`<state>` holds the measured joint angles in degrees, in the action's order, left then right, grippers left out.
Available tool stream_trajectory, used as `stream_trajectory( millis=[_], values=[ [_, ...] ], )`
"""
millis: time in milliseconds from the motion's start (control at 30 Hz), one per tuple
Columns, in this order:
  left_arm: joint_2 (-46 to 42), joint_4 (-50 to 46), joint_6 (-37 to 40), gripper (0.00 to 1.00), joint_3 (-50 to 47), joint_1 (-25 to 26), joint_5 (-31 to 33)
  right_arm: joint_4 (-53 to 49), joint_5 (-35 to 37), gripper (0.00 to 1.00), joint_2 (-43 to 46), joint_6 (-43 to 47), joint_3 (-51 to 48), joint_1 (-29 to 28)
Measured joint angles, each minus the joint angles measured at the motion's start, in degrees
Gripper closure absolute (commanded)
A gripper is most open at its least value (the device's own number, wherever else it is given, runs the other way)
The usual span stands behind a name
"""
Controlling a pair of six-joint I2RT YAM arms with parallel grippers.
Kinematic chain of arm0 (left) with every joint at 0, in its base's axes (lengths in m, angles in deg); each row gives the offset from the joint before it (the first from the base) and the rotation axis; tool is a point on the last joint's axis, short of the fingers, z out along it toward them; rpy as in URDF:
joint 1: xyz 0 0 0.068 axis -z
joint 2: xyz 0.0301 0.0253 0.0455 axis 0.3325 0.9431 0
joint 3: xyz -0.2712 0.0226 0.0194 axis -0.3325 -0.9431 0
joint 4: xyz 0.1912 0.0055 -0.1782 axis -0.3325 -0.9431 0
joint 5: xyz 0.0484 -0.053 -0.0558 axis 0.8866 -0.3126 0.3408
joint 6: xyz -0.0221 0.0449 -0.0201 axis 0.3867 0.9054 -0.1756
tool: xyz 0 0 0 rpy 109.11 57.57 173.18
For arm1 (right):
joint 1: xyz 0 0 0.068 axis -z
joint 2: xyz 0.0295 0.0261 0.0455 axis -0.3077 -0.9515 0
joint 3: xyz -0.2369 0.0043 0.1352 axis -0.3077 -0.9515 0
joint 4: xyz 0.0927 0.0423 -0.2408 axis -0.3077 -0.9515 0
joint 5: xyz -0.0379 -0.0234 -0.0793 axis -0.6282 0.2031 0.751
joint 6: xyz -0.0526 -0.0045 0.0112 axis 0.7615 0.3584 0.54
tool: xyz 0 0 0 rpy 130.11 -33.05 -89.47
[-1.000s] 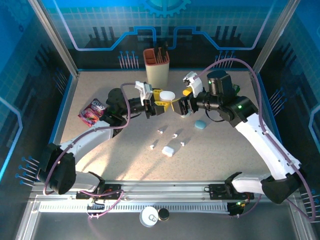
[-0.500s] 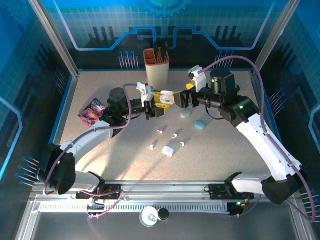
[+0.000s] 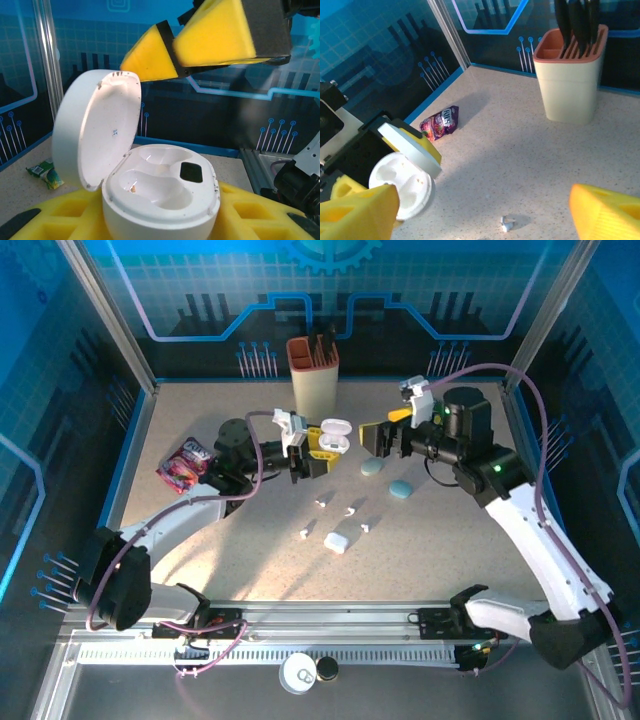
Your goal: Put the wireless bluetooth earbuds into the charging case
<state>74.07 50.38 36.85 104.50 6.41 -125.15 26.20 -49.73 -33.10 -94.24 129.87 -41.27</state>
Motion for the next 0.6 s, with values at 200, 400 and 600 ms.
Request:
stream_trajectory(
  millis=[200,400,600],
  values=[
    [0.0,4.9,-3.0,0.56,-1.6,-2.3,0.2,2.3,-5.5,0.15,1.7,-6.7,-7.2,7.4],
    [0.0,8.6,-5.5,0.56,-3.7,-4.1,1.5,2.1,-8.5,0.24,-1.3,-12.7,-15.0,8.0],
    [-0.8,9.3,-5.7,0.56,-4.9,-5.2,2.6,0.8,-11.9,0.31,-9.9,-14.1,-16.2,7.2]
  ],
)
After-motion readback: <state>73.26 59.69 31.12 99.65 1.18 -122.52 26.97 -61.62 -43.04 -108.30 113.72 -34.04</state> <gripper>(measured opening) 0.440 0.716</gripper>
